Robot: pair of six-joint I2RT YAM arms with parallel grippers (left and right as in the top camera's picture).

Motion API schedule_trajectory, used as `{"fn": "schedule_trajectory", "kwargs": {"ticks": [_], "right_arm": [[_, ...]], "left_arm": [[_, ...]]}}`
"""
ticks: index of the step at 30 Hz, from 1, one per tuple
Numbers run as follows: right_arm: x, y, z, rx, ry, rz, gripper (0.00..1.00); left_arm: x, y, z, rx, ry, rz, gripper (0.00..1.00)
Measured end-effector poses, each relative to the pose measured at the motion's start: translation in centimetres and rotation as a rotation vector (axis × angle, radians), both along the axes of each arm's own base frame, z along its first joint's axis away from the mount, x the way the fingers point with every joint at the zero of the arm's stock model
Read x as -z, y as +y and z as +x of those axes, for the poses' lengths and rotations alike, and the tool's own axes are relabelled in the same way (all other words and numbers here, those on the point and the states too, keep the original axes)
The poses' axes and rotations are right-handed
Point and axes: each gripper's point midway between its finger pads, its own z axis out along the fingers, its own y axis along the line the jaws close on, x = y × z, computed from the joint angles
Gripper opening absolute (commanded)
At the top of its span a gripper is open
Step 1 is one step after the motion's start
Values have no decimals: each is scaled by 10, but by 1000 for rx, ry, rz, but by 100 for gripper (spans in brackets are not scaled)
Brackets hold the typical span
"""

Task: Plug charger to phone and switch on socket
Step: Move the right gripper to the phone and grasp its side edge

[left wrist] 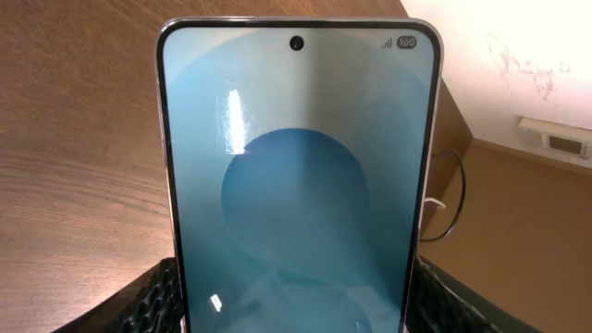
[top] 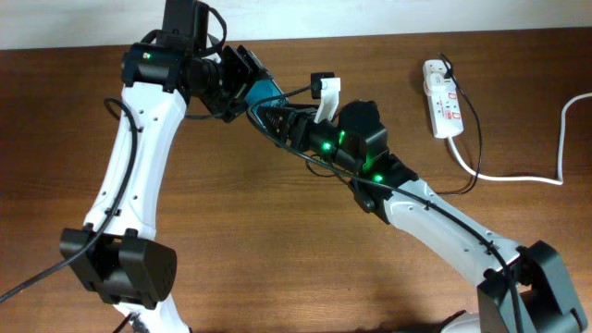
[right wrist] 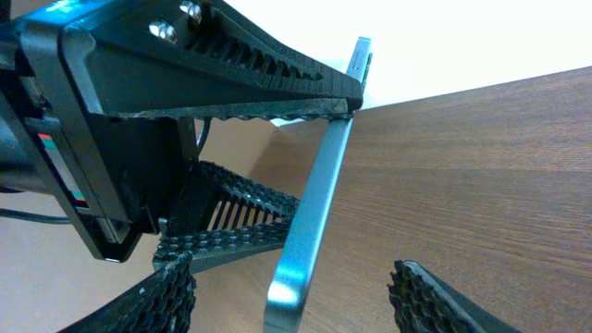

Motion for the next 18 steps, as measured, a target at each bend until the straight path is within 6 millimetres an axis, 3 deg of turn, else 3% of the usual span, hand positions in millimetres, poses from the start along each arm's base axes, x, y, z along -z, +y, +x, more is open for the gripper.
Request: {"fn": "schedule_trajectory", "kwargs": {"ticks": [6, 8, 13, 18], "right_arm": [[0, 4, -1, 27, -3, -4, 61], [1, 8, -2, 40, -6, -9, 56], [0, 4, 3, 87, -11, -12, 24], [0, 0, 7, 121, -7, -6, 4]], "left_arm": [[0, 0, 0, 0, 0, 0, 34], [0, 0, 0, 0, 0, 0, 34], [0, 0, 0, 0, 0, 0, 34], [0, 0, 0, -1, 0, 0, 36]]}}
